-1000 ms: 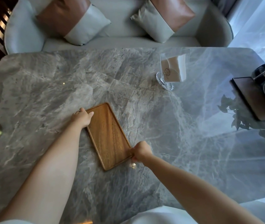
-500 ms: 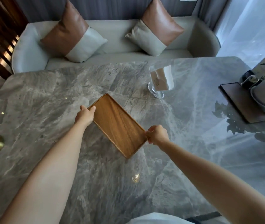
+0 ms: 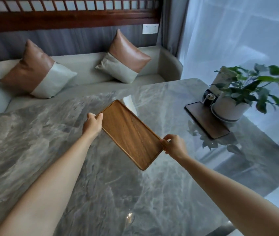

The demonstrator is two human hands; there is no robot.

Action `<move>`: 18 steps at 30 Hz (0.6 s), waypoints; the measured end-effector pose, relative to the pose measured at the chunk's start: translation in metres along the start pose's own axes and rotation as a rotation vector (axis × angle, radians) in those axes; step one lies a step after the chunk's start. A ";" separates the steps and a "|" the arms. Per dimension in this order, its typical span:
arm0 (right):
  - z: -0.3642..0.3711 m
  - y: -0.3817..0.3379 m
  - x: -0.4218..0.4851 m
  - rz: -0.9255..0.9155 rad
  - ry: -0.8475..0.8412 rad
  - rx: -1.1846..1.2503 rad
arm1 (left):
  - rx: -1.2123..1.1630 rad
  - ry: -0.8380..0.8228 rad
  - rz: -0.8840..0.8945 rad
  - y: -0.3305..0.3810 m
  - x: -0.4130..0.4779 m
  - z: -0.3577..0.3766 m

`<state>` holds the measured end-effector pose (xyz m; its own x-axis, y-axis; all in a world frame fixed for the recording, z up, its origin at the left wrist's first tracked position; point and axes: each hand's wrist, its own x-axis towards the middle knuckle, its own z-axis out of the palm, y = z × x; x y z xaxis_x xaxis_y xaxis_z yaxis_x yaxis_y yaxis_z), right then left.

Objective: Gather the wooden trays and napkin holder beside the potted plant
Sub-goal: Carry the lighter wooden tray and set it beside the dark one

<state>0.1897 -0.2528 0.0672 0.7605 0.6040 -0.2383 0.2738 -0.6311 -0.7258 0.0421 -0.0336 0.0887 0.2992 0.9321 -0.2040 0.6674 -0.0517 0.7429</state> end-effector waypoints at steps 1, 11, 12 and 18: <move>-0.012 0.007 0.004 0.008 0.021 -0.001 | -0.004 -0.012 0.022 0.012 -0.001 0.011; -0.110 0.105 0.043 0.144 0.135 0.058 | -0.008 -0.223 0.096 0.106 0.008 0.156; -0.117 0.114 0.048 0.163 0.132 0.071 | 0.012 -0.240 0.106 0.111 0.011 0.171; -0.136 0.164 0.077 0.232 0.107 0.132 | 0.151 -0.331 0.048 0.139 0.026 0.250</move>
<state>0.3733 -0.3758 0.0178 0.8538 0.3914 -0.3433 0.0116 -0.6736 -0.7390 0.3124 -0.1064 0.0272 0.5205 0.7622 -0.3849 0.7332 -0.1678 0.6590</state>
